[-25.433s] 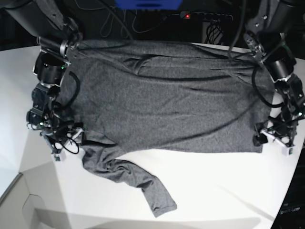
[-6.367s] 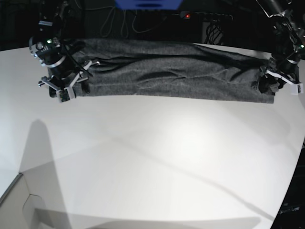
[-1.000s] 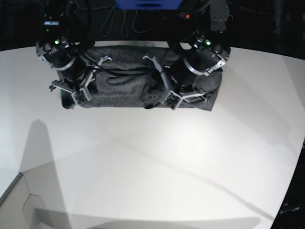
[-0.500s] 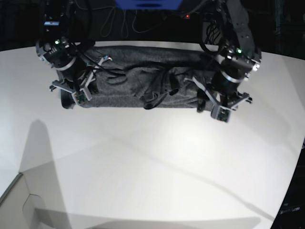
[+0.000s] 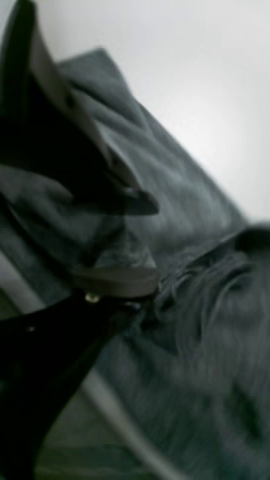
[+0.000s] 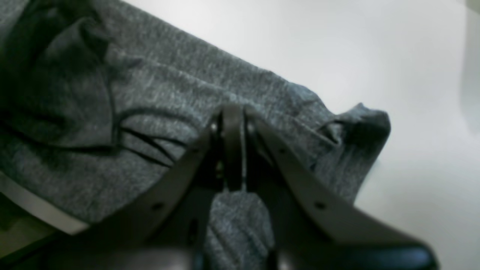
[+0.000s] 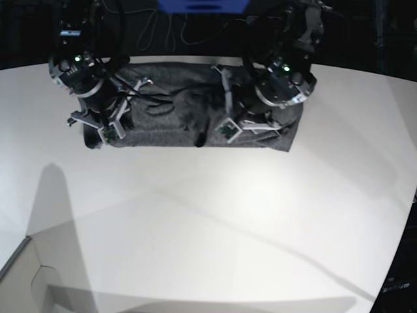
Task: Layout the t-shirt on the table in an organized manner, then fold the t-shirt properly
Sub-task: 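Move the left gripper inward and press the folded end onto the bundle, then release the bundle and lift the left gripper away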
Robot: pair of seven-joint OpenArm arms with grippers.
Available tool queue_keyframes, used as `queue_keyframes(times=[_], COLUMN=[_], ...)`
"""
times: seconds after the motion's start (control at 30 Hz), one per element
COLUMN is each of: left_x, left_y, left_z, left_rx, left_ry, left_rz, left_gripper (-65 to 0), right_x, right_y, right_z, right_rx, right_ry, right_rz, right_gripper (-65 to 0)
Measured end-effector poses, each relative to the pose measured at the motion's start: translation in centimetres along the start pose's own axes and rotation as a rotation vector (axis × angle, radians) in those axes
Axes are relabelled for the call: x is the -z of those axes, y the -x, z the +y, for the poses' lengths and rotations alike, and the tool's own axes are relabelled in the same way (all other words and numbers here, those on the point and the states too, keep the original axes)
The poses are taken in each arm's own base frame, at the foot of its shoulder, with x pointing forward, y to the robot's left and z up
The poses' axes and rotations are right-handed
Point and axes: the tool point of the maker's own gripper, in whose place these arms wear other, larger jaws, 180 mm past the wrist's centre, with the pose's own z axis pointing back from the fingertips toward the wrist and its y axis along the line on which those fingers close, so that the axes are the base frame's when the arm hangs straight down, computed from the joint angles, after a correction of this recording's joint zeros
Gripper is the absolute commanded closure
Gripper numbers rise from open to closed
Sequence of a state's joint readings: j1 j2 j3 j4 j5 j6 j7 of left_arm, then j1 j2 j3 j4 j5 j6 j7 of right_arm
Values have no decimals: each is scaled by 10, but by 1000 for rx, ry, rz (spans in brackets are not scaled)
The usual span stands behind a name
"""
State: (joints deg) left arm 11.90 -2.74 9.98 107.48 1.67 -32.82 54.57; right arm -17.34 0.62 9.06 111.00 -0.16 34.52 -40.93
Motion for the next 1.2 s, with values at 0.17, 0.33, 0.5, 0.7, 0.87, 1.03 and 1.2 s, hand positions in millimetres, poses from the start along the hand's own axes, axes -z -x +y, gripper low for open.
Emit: queue_keyframes(times=[0.17,0.33,0.5,0.7,0.87,1.03,1.2], left_x=[-8,-24,-55,-64,-53,-51,-47], left_y=[-21,-31,6,43,70,91,101], left_z=[-13,-1,85,124,107,82,61], left_rx=[53,8,-218,-356,-327,-289,-259], left_ry=[20,25,-183,-258,-194,-126,-70], left_rz=[-56,-133,-132,-93,13,97,142], left_gripper=[-225,-225,-224,-224,-224,-224,-224], right_x=[-3,-9,-13,-12,-12,-11,-11], right_y=[2,4,10,11,9,8,8], right_z=[-16,-41,-49,-45,-45,-42,-43], right_rx=[23,49,62,64,68,77,76], right_ry=[44,112,135,125,125,121,123], right_rz=[4,3,13,15,10,6,4], right_gripper=[0,0,0,0,0,0,0])
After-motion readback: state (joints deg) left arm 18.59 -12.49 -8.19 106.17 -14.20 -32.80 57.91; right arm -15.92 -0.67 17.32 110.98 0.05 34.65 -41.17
